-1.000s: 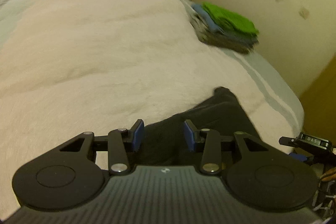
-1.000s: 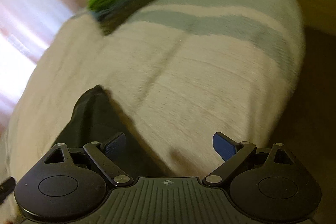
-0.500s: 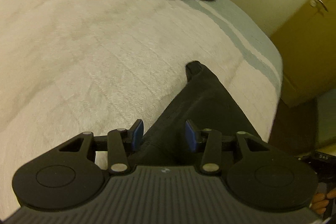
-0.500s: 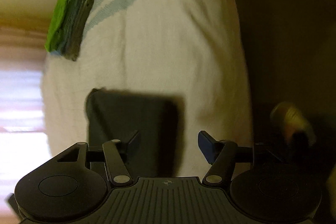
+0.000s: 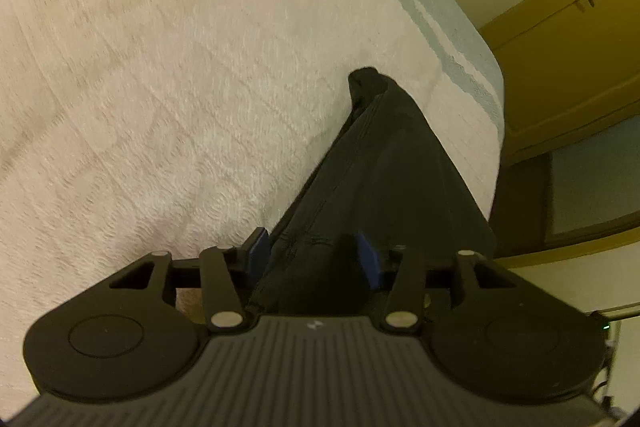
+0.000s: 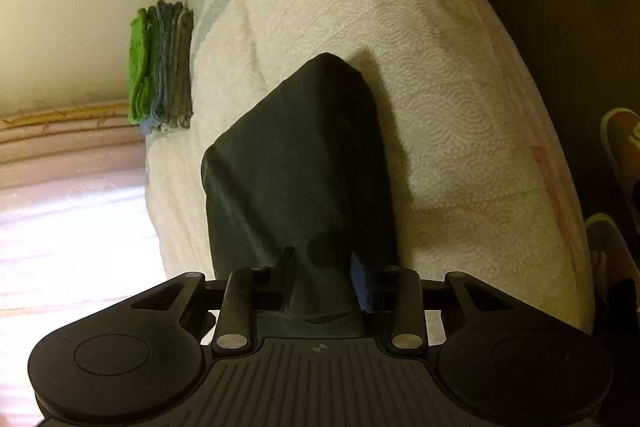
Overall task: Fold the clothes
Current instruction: 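Lift the bundle with both grippers, flip it over onto the bed, and release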
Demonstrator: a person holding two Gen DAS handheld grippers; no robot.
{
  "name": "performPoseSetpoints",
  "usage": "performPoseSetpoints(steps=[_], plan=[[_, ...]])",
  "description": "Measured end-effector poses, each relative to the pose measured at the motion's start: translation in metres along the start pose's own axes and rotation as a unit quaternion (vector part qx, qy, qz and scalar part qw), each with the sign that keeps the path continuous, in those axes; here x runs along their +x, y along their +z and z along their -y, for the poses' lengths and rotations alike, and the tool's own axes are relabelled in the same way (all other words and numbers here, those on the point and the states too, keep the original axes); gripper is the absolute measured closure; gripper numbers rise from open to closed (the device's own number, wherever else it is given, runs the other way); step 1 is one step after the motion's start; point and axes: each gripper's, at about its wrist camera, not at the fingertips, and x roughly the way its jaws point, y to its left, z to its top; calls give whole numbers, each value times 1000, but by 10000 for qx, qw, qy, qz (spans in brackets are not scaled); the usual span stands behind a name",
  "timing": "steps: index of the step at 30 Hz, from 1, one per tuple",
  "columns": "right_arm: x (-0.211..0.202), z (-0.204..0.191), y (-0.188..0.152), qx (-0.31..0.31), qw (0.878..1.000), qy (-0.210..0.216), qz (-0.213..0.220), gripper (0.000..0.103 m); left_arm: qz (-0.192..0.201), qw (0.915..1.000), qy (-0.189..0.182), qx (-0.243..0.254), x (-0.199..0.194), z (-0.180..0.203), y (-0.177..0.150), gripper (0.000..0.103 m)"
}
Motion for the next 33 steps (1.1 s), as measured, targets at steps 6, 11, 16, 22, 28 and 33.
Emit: performPoseSetpoints(steps=[6,11,16,22,28,33], plan=[[4,10,-6,-68,9998,109,149,69,-344,9969,-616,-338,25,-9,10,54],[8,9,-9,-340,9993,6,181,95,-352,9965,-721,219,32,5,14,93],[4,-8,-20,-1151,9921,-282,421,99,11,9957,-419,825,31,7,-3,97],[18,-11,-26,-1544,9841,-825,306,99,392,9892,-82,1407,29,9,-20,95],[2,-22,-3,-1499,9828,-861,656,41,368,9931,-554,961,7,10,23,71],[16,-14,33,-912,9906,-432,919,41,338,9940,-878,555,40,16,71,53]])
